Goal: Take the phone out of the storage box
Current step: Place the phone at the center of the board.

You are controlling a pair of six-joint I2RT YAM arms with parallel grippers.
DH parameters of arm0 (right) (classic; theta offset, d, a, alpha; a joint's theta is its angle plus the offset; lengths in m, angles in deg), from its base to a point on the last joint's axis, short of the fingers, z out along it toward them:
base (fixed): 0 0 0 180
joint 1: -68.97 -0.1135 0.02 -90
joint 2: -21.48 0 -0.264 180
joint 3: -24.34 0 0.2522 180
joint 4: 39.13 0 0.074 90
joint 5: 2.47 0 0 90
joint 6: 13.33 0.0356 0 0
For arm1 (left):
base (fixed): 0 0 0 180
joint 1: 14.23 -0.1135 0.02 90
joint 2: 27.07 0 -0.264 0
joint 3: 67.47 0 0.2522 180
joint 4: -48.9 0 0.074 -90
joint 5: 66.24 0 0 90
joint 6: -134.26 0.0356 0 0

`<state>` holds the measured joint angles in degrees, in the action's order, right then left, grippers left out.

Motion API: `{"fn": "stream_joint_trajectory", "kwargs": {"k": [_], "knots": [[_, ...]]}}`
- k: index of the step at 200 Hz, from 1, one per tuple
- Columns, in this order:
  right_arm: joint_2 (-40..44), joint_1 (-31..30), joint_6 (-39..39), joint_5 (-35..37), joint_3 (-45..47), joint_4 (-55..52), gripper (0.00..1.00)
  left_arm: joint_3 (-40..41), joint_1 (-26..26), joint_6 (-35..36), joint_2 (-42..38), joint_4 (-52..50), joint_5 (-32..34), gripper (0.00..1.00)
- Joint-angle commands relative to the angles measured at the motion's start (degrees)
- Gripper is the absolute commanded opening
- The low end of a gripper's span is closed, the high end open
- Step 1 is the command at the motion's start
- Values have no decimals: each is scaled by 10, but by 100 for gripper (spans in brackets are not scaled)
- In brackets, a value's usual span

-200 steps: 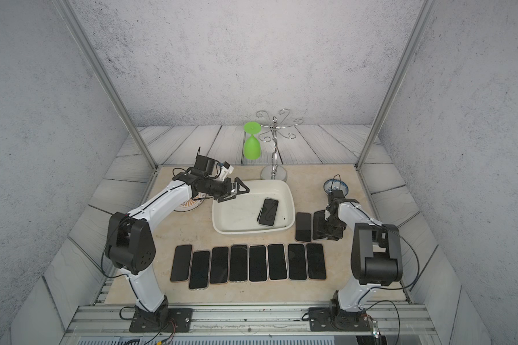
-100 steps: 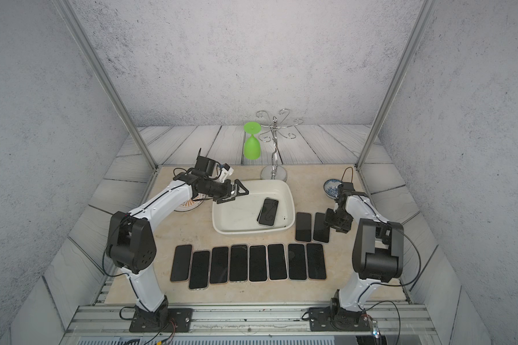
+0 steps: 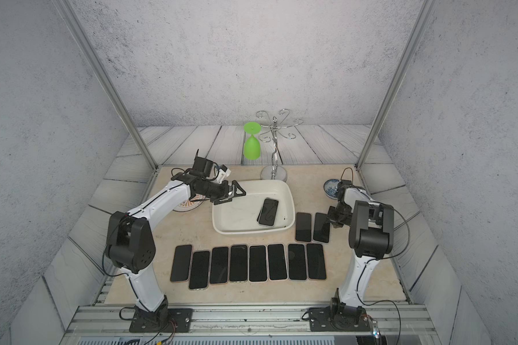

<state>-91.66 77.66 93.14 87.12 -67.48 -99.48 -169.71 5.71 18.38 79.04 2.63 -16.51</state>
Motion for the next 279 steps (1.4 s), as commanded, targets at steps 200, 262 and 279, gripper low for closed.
{"fn": "stream_joint_trajectory", "kwargs": {"k": [200, 262, 279], "knots": [[4, -29, 23, -95, 25, 12, 0, 0, -16, 23, -17, -26, 10, 98], [32, -24, 32, -42, 63, -27, 0, 10, -16, 28, -34, -33, 23, 98], [44, -24, 31, -47, 78, -24, 0, 11, -16, 28, -36, -33, 24, 98]]}}
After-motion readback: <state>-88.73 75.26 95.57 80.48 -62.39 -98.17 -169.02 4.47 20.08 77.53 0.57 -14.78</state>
